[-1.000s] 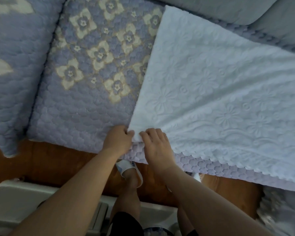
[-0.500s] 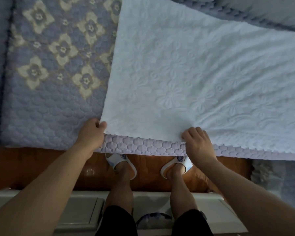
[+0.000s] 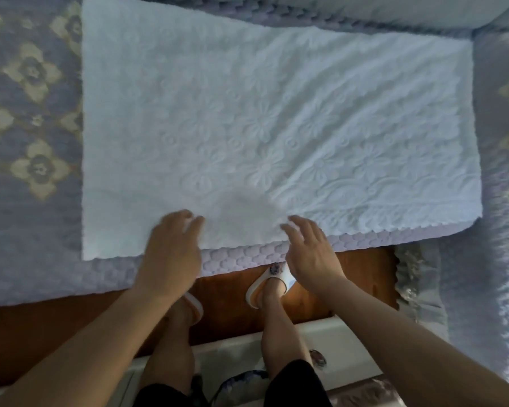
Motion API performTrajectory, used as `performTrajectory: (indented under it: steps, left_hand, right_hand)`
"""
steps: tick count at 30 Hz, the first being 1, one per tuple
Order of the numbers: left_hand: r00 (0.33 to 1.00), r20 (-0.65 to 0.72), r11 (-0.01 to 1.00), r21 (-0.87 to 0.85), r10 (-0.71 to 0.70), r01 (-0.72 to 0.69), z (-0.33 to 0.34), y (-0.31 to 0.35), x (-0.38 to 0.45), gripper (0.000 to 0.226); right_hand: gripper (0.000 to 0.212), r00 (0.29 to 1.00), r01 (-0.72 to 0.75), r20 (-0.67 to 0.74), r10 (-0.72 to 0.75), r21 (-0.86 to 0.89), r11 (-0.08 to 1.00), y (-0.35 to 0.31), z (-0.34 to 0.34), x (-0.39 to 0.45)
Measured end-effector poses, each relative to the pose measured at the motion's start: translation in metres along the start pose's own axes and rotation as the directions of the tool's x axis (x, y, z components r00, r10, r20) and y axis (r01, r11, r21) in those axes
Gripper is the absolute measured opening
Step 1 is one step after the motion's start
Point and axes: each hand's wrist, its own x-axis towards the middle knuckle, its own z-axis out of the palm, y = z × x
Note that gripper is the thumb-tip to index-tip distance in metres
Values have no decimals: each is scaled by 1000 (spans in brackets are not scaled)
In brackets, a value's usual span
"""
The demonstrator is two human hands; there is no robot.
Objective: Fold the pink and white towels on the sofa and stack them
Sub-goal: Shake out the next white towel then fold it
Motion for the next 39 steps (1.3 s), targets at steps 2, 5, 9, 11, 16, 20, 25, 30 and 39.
performTrajectory:
  steps: [2, 5, 9, 11, 16, 20, 25, 30, 39]
  left_hand:
    - [981, 125, 989, 2, 146, -147, 23, 39, 16, 70]
    - [943, 264, 964, 118, 200, -237, 51, 59, 24, 89]
    - [926, 367, 945, 266, 81, -188, 53, 80, 22, 80]
    - [917, 400, 941, 312, -6, -130, 45, 103, 32, 63]
    - [945, 272, 942, 227, 182, -247, 44, 190, 88, 57]
    - [863, 335, 881, 156, 379, -447, 77, 271, 118, 77]
    - [793, 510, 860, 180, 334, -478, 99, 309, 116, 80]
    - [865, 374, 891, 172, 335, -419, 82, 314, 128, 64]
    - [983, -134, 966, 210, -128, 155, 33, 194, 266, 63]
  right_hand:
    - [78, 992, -126, 4, 127, -52, 991, 39, -3, -9]
    - [87, 977, -173, 87, 193, -194, 966, 108, -7, -28]
    - [39, 885, -460, -7, 465, 139, 877, 182, -12, -53]
    - [19, 573, -722, 19, 819, 484, 494, 219, -25, -51]
    - [38, 79, -96, 581, 810, 813, -574, 326, -59, -24]
    - [38, 47, 7, 638, 769, 769, -639, 382, -57, -26]
    - [56, -21, -46, 605, 796, 794, -606, 430, -35, -34]
    - [50, -196, -375, 403, 894, 811, -448, 421, -52, -24]
    - [52, 859, -131, -448, 246, 270, 954, 258, -99, 174]
